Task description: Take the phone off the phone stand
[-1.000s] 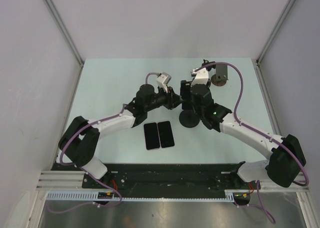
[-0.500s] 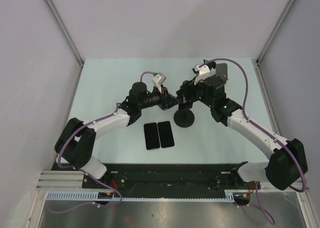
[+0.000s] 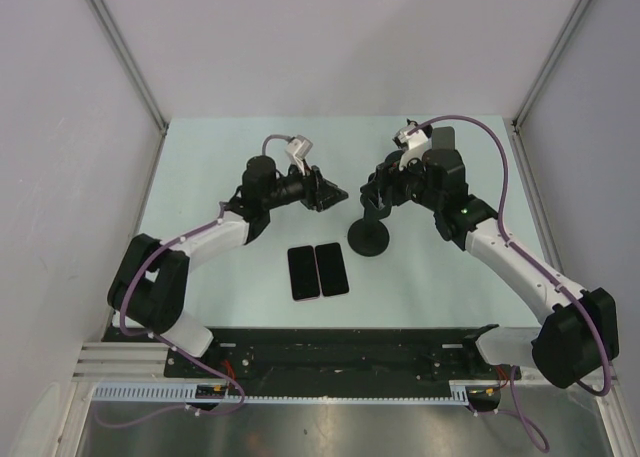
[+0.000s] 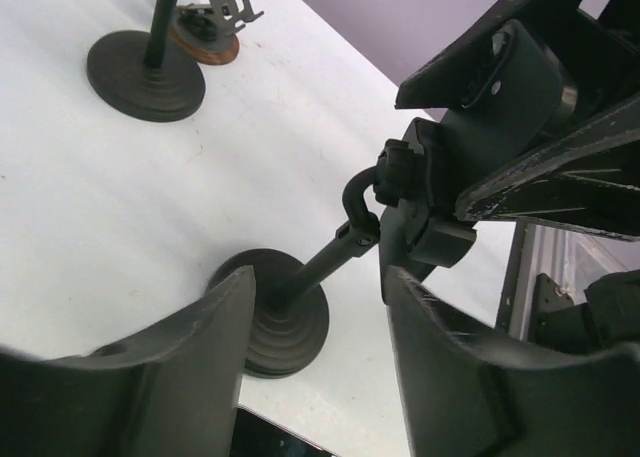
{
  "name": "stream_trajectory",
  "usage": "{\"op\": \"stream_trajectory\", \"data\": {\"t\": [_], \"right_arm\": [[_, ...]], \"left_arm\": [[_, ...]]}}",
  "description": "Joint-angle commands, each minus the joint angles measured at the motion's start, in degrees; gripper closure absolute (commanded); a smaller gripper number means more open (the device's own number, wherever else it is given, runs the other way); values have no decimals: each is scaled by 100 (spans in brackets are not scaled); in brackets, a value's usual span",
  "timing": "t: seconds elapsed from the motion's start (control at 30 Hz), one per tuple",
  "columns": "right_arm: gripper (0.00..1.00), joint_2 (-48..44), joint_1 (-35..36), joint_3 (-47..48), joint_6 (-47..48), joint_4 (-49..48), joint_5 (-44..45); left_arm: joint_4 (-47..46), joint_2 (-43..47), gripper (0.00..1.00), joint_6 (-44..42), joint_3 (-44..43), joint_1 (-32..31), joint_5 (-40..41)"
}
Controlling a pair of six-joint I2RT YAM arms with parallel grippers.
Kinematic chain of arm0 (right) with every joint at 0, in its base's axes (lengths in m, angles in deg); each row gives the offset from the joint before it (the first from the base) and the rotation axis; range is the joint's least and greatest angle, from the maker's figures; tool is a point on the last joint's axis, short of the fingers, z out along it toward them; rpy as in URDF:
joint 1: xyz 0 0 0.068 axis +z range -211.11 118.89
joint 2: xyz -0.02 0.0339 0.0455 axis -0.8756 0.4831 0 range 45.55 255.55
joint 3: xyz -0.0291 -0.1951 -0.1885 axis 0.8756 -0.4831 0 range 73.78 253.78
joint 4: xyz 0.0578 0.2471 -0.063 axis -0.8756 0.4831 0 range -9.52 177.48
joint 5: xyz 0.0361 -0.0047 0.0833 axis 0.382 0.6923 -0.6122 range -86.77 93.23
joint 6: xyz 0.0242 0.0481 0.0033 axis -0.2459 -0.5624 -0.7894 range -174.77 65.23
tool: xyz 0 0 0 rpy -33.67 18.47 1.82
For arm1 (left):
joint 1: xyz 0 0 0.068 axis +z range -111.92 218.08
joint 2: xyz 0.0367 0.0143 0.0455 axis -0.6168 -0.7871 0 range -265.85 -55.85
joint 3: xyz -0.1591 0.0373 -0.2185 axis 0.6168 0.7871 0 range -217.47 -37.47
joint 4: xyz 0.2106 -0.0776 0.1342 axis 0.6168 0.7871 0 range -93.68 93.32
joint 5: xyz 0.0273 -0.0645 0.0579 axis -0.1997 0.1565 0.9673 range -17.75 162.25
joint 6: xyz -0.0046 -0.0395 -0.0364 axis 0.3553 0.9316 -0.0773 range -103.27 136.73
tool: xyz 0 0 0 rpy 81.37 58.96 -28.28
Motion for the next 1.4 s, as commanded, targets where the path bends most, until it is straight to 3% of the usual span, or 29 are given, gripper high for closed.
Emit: {"op": "stream_trajectory", "data": {"t": [0.0, 0.07, 0.1, 0.27, 0.57, 0.67, 0.77, 0.83, 0.93, 1.0, 1.2, 1.37], "right_arm": [[100, -180, -66, 30, 186, -2, -90], [100, -180, -66, 30, 168, -28, -46], [100, -172, -75, 30, 160, -37, -29], [100, -163, -58, 30, 151, -54, 51], [100, -154, 13, 30, 142, -63, 165], [100, -163, 21, 30, 159, -28, 182], [100, -180, 22, 30, 159, 77, 226], [100, -207, 22, 30, 151, 130, 244], [100, -224, 21, 30, 151, 174, 244], [100, -242, 21, 30, 151, 183, 244], [100, -216, 21, 21, 133, 174, 182], [100, -207, 21, 30, 124, 165, 182]], "left_arm": [[-113, 109, 27, 47, -174, -18, -141], [-113, 189, 11, -198, -174, -97, -106], [-113, 233, 8, -313, -165, -210, -71], [-112, 303, 3, -918, -183, -510, 17], [-104, -65, 11, -1368, -622, -765, 298], [-113, -171, 21, -1360, -710, -800, 448], [-104, -241, 42, -1360, -745, -800, 527], [-104, -259, 46, -1386, -719, -809, 518], [-113, -268, 43, -1404, -675, -809, 483], [-112, -268, 36, -1412, -657, -800, 457], [-113, -294, 35, -1421, -692, -809, 343], [-113, -286, 26, -1439, -666, -809, 184]]}}
